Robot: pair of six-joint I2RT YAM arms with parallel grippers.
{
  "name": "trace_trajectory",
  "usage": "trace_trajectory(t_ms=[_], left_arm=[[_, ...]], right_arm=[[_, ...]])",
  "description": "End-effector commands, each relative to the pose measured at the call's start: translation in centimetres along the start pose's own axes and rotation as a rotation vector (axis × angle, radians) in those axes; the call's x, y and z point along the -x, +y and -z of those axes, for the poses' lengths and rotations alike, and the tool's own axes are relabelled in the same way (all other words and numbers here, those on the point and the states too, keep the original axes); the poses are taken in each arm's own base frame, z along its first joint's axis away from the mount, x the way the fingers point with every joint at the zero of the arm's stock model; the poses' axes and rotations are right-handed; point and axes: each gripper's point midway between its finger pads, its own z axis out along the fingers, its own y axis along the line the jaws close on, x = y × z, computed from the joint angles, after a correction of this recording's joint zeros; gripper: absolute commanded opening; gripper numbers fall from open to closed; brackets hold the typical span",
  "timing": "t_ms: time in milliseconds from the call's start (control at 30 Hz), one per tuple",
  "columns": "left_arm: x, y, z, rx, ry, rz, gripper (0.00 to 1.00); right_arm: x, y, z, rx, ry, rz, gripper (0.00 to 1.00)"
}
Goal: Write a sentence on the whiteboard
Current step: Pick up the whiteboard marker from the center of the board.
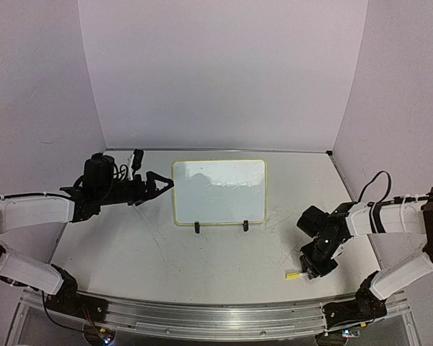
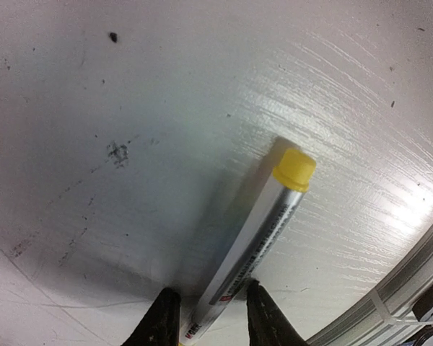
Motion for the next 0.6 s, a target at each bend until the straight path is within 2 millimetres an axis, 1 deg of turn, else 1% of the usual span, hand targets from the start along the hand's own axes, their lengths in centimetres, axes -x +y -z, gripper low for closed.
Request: trace_trajectory(t_ms=[0, 100, 233, 300, 400, 433, 500, 567], left_arm=[[1.2, -0.9, 0.3, 0.000, -0.004, -0.055, 0.99], [1.5, -0.5, 0.0, 0.044, 0.013, -0.068, 0.98], [1.9, -0.7, 0.3, 0.056, 0.007, -0.069, 0.98], [1.9, -0.7, 0.5, 0.056, 0.004, -0.058, 0.98], [1.8, -0.6, 0.6, 0.060, 0.002, -0.038, 0.98], [1.7, -0.6, 0.6, 0.059, 0.003, -0.030, 0.97], [1.7, -0.5, 0.5, 0.056, 0.004, -0.017, 0.95], [1.5, -0.9, 0.2, 0.032, 0.011, -0.004, 0.92]], right_arm=[[-0.4, 1.4, -0.1, 0.043, 0.020, -0.024, 0.31], [-0.3, 2.1, 0.4, 0.070, 0.009, -0.016, 0.27], [0.1, 3.2, 1.2, 0.109, -0.021, 0.016, 0.17], [0.4, 3.6, 1.6, 0.125, -0.039, 0.041, 0.14], [0.8, 3.9, 2.1, 0.147, -0.064, 0.074, 0.03], [1.0, 3.9, 2.2, 0.153, -0.074, 0.088, 0.00], [1.3, 4.1, 2.6, 0.176, -0.093, 0.117, 0.00], [1.8, 4.6, 3.6, 0.215, -0.131, 0.172, 0.00]])
